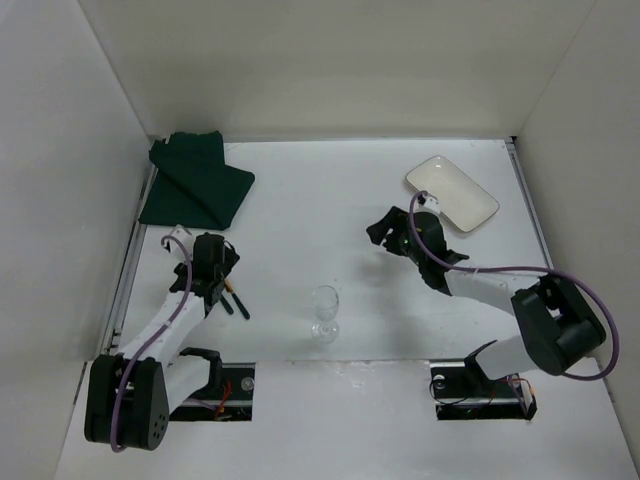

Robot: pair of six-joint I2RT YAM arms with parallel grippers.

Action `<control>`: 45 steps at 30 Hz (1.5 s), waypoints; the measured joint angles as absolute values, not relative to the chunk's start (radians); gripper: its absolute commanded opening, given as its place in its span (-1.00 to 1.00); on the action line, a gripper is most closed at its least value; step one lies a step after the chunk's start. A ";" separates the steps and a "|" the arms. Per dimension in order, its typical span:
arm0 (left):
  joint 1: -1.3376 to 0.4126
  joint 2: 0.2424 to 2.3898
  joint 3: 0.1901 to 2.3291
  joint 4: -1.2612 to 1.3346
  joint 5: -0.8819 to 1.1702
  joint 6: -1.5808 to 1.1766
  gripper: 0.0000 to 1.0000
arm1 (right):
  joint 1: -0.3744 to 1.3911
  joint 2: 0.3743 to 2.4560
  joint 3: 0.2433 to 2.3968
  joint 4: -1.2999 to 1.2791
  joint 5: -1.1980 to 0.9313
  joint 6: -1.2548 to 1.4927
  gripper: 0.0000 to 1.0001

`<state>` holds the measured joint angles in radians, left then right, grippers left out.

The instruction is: Set the dinner table for one person

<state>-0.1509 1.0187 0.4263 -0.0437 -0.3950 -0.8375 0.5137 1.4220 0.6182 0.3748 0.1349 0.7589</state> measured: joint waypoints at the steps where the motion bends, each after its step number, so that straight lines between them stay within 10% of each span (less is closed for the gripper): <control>1: -0.153 1.019 0.428 -0.035 -0.392 -0.834 0.29 | 0.514 1.424 0.618 0.375 0.135 0.759 0.41; 8: -0.155 1.024 0.450 0.046 -0.389 -0.819 0.16 | 0.514 1.440 0.618 0.375 0.130 0.757 0.02; 12: -0.141 1.051 0.450 0.097 -0.383 -0.835 -0.85 | 0.514 1.441 0.618 0.375 0.124 0.753 -0.62; 16: -0.123 1.087 0.455 0.133 -0.367 -0.844 -0.86 | 0.516 1.441 0.620 0.374 0.119 0.755 -0.70; 21: -0.095 1.111 0.461 0.169 -0.358 -0.884 -0.34 | 0.519 1.441 0.622 0.374 0.112 0.754 -0.63; 27: -0.004 1.187 0.507 0.218 -0.373 -0.910 0.19 | 0.525 1.446 0.624 0.374 0.107 0.755 0.09; 36: 0.051 1.479 0.748 0.311 -0.366 -0.900 0.17 | 0.538 1.468 0.633 0.375 0.093 0.748 0.26; 45: 0.105 1.803 0.985 0.331 -0.301 -0.891 -0.28 | 0.545 1.468 0.636 0.374 0.081 0.743 0.29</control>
